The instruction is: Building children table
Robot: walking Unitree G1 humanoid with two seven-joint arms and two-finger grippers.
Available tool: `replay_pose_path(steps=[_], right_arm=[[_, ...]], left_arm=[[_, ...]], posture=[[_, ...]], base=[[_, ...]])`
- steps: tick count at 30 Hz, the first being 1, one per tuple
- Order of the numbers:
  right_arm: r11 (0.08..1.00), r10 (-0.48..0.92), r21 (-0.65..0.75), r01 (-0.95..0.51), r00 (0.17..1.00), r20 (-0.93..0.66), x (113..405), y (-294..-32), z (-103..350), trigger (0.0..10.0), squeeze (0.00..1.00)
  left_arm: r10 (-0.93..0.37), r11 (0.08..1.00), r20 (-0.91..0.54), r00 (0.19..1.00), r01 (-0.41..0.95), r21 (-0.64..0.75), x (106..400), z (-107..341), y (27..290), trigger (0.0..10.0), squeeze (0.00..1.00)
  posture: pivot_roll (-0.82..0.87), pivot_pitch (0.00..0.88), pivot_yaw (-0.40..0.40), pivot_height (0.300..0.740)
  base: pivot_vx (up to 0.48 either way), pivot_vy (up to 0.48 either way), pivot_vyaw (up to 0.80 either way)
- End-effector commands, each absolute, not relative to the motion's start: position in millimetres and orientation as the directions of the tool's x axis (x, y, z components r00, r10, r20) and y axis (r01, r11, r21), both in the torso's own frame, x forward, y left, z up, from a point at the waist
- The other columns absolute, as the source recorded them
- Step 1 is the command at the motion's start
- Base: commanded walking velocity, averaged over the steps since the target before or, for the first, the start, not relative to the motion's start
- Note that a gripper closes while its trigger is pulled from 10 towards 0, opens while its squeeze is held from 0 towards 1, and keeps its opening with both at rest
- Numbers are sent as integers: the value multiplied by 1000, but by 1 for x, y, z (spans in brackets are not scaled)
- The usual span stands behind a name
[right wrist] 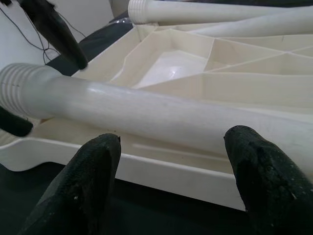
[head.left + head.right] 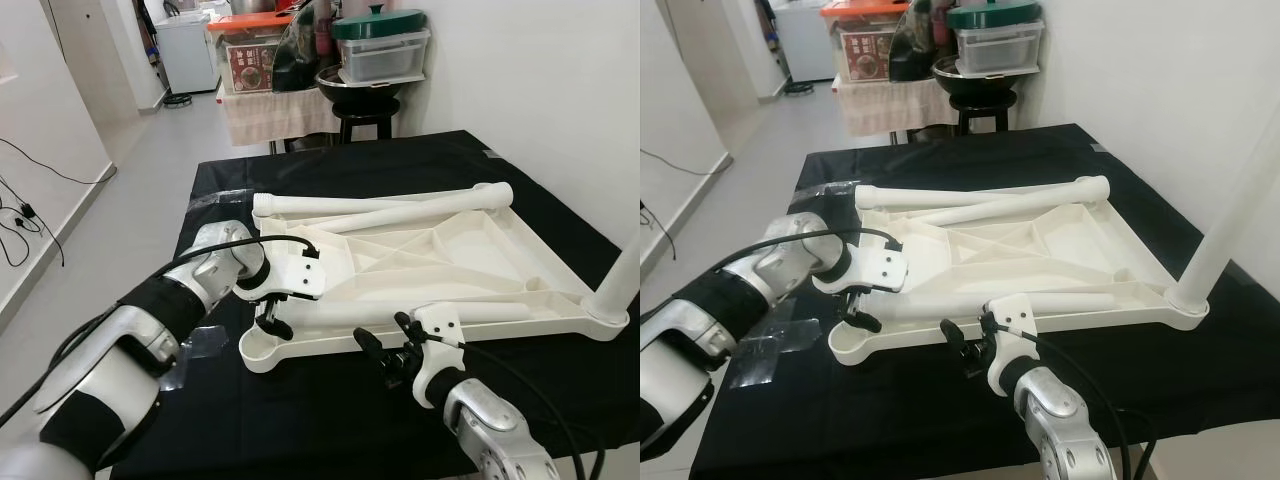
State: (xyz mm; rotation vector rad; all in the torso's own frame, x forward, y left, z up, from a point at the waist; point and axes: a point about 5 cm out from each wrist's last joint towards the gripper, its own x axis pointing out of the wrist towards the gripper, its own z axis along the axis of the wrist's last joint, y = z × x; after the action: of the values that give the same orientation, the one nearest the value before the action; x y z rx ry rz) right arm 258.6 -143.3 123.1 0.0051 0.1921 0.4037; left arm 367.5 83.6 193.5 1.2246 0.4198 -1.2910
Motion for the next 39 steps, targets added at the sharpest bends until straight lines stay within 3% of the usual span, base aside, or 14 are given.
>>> replay_pose_path(steps=[1,6,16,17,18,19,20,39], right_arm=[[914,404,60,-400,895,-190,256,-140,122,10000,0],[914,405,61,-401,894,-191,254,-139,122,10000,0],[915,404,65,-399,894,-192,254,-139,122,10000,0],[915,403,65,-398,895,-192,254,-139,122,10000,0],[915,403,66,-398,895,-192,254,-139,122,10000,0],[915,403,66,-398,895,-192,254,-139,122,10000,0],[915,402,67,-397,895,-192,255,-139,122,10000,0],[918,396,56,-392,898,-191,258,-141,124,10000,0]], left_arm=[[-475,-201,-828,297,880,430,368,191,85,10000,0],[-485,-213,-832,269,887,410,367,182,80,10000,0],[-446,-195,-847,289,892,408,372,176,85,10000,0],[-440,-195,-850,290,893,406,372,175,86,6667,0],[-429,-196,-856,289,895,401,372,174,88,2314,0],[-429,-196,-856,289,895,401,372,174,88,2314,0],[-425,-195,-858,288,896,398,372,172,89,0,0],[-436,-138,-835,336,892,431,378,179,97,157,0]], posture=[[-100,0,84,740],[-104,0,86,740],[-102,0,89,740],[-101,0,88,740],[-101,0,88,740],[-101,0,88,740],[-98,0,88,740],[-93,0,80,740]], base=[[0,0,0],[0,0,0],[0,0,0],[0,0,0],[0,0,0],[0,0,0],[0,0,0],[0,0,0]])
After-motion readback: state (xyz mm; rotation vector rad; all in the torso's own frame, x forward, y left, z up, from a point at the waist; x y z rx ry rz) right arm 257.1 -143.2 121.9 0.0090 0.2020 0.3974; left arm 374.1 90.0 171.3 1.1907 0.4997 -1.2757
